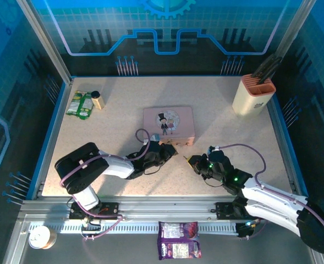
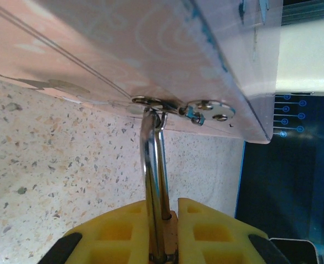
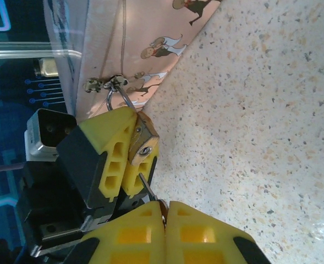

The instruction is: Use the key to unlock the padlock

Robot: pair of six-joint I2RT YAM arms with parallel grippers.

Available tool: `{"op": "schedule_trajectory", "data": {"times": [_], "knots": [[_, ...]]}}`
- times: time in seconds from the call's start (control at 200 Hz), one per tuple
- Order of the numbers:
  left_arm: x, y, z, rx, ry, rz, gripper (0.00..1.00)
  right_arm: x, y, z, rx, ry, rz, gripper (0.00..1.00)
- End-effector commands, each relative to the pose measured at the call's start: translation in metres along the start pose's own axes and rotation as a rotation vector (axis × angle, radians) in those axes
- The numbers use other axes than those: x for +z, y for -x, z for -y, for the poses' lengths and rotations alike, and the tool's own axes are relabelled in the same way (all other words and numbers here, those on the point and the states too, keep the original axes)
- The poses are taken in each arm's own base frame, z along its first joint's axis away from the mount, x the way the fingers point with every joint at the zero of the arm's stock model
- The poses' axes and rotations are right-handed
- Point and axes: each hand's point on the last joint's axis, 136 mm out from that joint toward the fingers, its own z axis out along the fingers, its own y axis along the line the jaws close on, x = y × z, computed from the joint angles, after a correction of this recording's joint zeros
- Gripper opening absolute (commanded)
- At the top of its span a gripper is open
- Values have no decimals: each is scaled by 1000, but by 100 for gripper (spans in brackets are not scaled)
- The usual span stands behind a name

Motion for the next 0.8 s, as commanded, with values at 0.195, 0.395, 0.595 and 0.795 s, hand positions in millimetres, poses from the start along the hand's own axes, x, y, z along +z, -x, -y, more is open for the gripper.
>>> {"op": "schedule_trajectory", "data": {"times": [0.195,0.395,0.595,0.795], "knots": [[1,10,57,-42,-182,34,2,12,-7,-9,94,52,-57,0],[1,8,62,-31,-207,41,2,17,-6,-5,162,56,-59,0],[0,7,69,-11,-231,48,2,19,-6,-2,234,64,-69,0],[-1,6,72,-7,-246,53,1,17,2,0,292,73,-20,0]]}}
